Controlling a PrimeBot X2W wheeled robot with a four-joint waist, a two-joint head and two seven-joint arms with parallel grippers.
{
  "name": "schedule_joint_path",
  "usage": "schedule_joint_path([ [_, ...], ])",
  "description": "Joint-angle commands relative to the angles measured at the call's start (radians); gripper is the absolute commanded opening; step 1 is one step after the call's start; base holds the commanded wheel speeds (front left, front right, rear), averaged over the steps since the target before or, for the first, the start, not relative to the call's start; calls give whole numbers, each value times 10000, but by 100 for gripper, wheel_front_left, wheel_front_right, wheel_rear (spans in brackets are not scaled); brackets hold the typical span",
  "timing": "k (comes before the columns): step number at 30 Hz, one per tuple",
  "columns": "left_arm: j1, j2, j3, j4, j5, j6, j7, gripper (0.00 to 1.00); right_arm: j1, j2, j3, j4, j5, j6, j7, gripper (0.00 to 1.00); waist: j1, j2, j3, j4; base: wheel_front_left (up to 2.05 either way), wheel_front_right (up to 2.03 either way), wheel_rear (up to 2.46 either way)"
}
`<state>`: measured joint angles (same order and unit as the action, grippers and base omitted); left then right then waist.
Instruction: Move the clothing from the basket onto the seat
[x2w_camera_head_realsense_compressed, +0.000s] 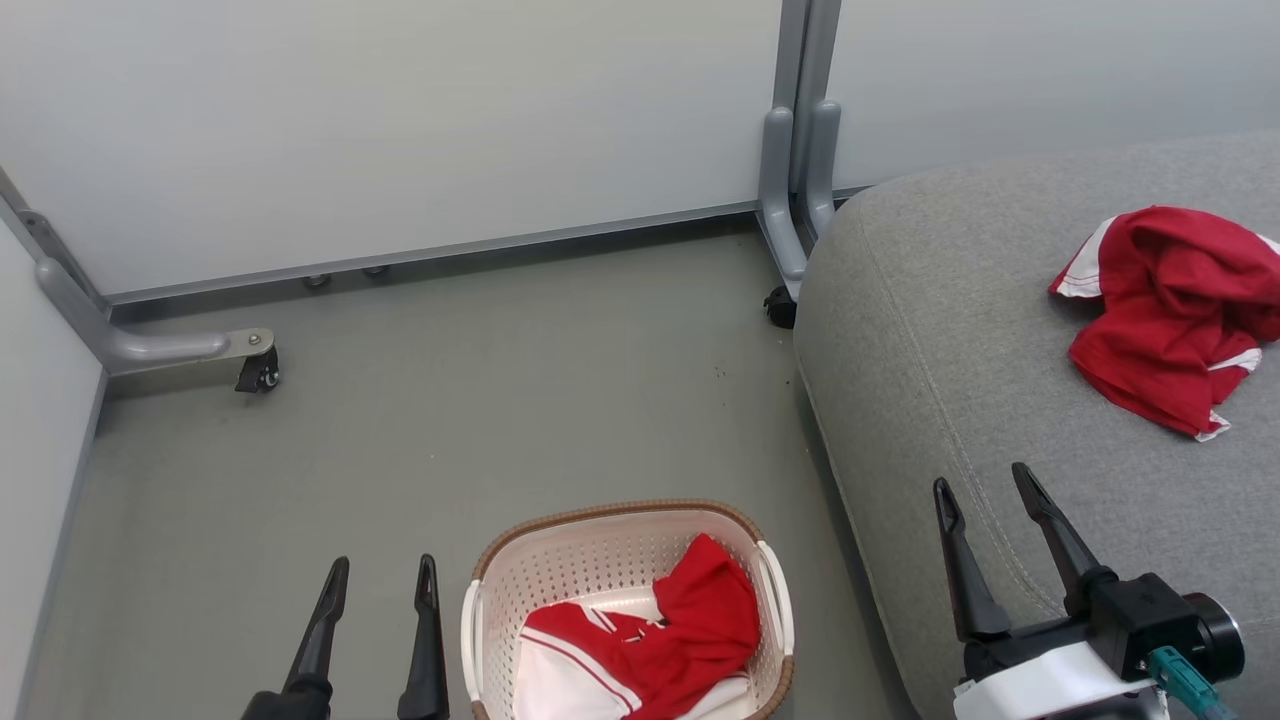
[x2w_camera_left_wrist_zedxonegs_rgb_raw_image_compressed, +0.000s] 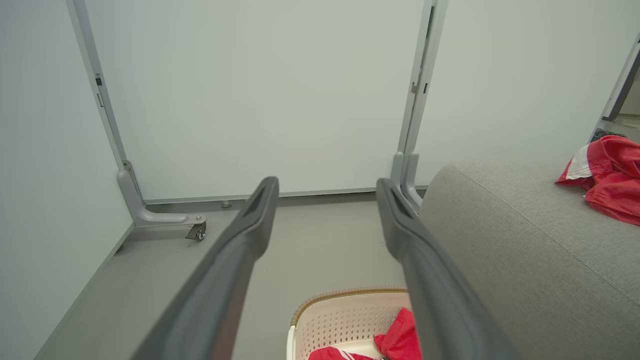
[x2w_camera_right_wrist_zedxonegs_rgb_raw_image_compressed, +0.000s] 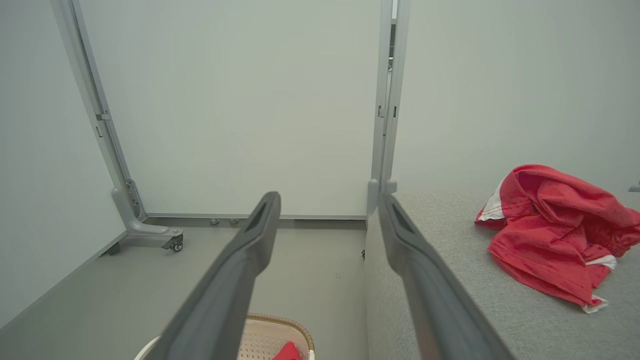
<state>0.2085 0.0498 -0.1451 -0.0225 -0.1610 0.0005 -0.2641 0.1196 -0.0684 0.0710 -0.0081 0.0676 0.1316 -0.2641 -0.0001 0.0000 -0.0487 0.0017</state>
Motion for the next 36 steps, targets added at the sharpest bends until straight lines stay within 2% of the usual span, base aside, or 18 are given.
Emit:
schedule_joint_path([
  [1, -80, 14, -5, 40, 38, 45, -4, 100, 150, 24, -45, -54, -2, -17, -6, 100, 1, 0, -2, 9, 0, 0, 0],
  [24, -70, 13, -11, -53, 149, 75, -4, 100, 115, -44, 68, -64, -25, -17, -6, 100, 1, 0, 112, -80, 0, 0, 0],
  [36, -577, 13, -368, 423, 233, -206, -4, 100, -144, -140, -13, -200, 4, -17, -6, 100, 1, 0, 719, -214, 0, 0, 0],
])
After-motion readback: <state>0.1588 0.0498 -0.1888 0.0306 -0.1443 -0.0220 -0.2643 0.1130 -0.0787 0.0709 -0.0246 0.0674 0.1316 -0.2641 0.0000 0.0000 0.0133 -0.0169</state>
